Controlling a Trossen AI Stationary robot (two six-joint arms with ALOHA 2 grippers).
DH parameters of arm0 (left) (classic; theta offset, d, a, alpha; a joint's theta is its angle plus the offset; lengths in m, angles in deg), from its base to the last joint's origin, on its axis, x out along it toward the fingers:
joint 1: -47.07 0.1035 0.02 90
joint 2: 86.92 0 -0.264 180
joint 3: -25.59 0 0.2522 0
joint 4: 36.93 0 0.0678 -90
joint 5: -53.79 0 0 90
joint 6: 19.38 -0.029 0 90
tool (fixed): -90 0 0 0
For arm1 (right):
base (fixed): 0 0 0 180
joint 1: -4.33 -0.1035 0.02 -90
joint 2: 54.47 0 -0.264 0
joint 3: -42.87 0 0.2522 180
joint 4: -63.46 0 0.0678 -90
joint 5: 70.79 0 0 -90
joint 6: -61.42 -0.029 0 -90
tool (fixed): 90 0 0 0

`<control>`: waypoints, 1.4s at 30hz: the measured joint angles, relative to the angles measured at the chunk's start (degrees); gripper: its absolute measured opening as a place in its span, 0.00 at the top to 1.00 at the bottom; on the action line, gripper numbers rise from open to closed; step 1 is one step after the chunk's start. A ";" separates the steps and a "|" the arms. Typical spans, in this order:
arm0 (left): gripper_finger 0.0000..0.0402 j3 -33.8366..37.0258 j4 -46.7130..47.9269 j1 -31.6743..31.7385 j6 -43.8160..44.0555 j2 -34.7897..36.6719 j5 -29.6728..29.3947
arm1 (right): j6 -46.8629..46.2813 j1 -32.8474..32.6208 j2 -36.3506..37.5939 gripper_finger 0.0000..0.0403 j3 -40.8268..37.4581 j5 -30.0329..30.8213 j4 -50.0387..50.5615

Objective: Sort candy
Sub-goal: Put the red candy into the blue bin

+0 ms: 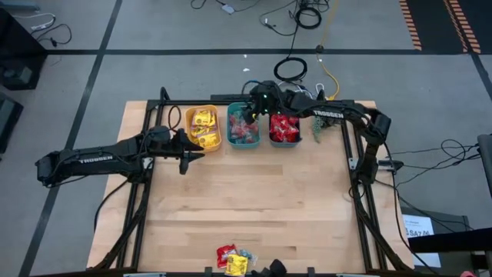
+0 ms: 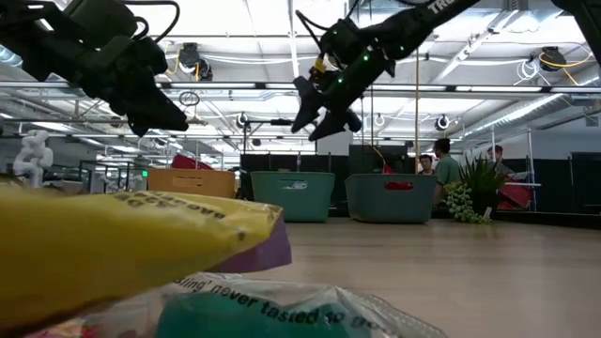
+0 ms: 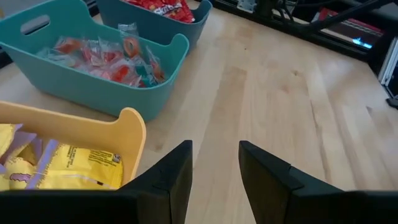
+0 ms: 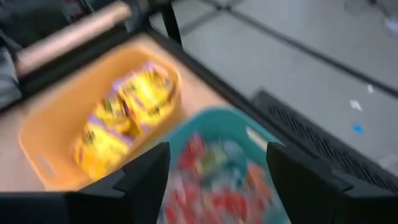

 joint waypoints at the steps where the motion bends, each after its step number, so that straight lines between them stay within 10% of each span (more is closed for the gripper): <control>1: 0.65 0.00 0.00 0.00 0.07 0.00 0.00 | -0.01 0.00 0.00 0.35 1.44 0.00 3.87; 20: 0.62 -7.15 6.52 0.02 -2.47 0.00 -24.35 | -6.96 -6.92 1.48 0.37 10.76 0.48 38.01; 33: 0.62 -7.72 7.58 -0.78 -6.79 0.42 -14.53 | -17.25 -20.94 4.47 0.37 7.52 11.04 47.38; 42: 0.62 -17.54 23.17 -10.80 -11.08 -7.02 -21.44 | -36.91 -32.60 14.42 0.42 -9.91 15.59 42.91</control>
